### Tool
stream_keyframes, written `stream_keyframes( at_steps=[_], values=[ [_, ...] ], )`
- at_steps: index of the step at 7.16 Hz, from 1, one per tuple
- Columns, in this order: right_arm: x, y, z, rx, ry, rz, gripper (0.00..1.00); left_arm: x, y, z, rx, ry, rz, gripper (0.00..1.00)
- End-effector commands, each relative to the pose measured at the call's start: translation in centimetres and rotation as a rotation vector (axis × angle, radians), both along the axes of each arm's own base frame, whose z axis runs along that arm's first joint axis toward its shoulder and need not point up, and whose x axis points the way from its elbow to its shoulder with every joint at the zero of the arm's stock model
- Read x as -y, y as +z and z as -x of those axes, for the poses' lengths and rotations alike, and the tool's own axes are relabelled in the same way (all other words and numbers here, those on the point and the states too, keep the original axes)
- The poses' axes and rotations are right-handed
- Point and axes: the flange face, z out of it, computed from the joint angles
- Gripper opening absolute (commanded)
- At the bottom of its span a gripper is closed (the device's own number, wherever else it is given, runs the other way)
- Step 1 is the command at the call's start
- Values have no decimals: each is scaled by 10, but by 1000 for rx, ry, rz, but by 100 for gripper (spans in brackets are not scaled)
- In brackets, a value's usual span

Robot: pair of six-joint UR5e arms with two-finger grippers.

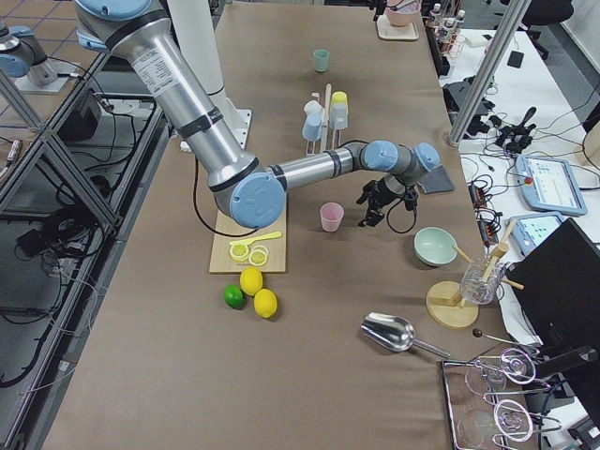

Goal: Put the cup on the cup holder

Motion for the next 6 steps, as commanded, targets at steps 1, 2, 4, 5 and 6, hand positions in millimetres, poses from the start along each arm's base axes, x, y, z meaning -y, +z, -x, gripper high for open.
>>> stream_keyframes(
  at_steps=[1,2,4,5,6],
  values=[
    [0,10,1,-7,-55,53,99,-20,5,-52,43,83,118,97],
    [-1,11,1,-4,-52,78,99,-28,5,-79,25,115,135,97],
    [0,6,4,-13,-60,99,99,-39,-4,-103,-52,133,202,97],
    [0,3,8,-16,-65,107,99,-48,-3,-122,-54,176,215,97],
    [-5,8,15,-15,-72,132,99,-54,-6,-140,-86,189,238,97]
  ],
)
